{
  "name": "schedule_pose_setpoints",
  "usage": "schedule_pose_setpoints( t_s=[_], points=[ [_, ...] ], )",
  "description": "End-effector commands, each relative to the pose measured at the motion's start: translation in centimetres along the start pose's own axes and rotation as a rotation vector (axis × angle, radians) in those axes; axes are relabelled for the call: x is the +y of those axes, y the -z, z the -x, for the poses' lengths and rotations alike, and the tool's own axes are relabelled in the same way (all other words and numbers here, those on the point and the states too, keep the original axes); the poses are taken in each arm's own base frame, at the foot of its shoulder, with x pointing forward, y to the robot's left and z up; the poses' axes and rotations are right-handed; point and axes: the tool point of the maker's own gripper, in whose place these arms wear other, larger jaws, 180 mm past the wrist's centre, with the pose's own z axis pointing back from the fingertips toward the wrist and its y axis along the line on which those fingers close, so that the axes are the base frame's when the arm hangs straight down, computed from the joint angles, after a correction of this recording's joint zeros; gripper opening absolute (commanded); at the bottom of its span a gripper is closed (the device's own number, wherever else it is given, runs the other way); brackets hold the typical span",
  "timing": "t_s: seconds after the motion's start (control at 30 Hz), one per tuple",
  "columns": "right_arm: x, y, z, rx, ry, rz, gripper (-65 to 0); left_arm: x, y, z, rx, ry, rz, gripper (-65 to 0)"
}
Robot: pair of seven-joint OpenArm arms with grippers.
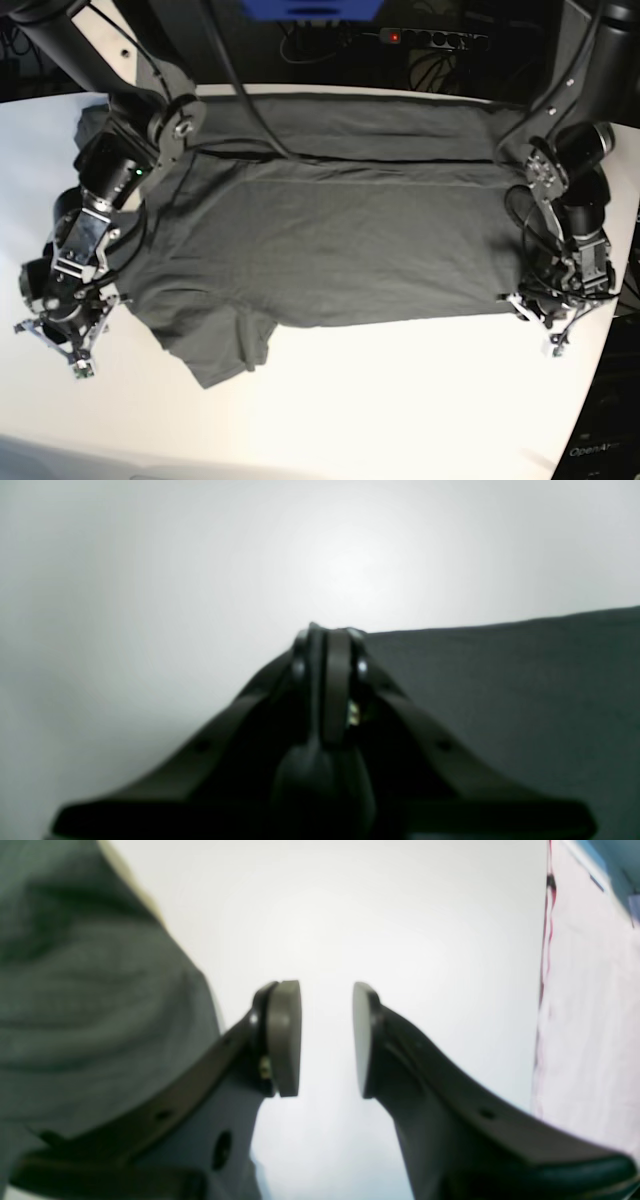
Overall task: Fold the T-shirt properly
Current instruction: 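Lower the right gripper to the hem corner by the sleeve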
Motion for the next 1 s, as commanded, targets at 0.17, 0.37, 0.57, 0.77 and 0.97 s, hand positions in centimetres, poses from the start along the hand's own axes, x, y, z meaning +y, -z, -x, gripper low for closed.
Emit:
schedule_pose_setpoints(
  t_s=[0.17,0.37,0.57,0.77,0.97],
  points=[
    [1.7,1.6,-3.7,-0.020,0.015,-0.087,-46.7,0.9,-0.5,-1.6,-0.036,0.002,-0.021,-62.5],
    [3.9,2.6,-6.7,-0.021,0.060,-0.200,-46.7,0.9,-0.5,-1.5,-0.032,0.000,-0.018,-62.5],
    [6.0,3.1,-8.5,-0.015,0.065,-0.285,-46.7,0.8,-0.4,-1.3,-0.029,-0.001,-0.016,-62.5],
    [6.9,3.2,-8.6,-0.021,0.065,-0.302,-46.7,0.9,-0.4,-0.5,-0.019,0.001,-0.021,-62.5],
    [6.9,3.1,-8.8,-0.033,0.066,-0.303,-41.2,-0.1,0.0,-0.4,-0.018,0.003,-0.004,-62.5]
  ],
)
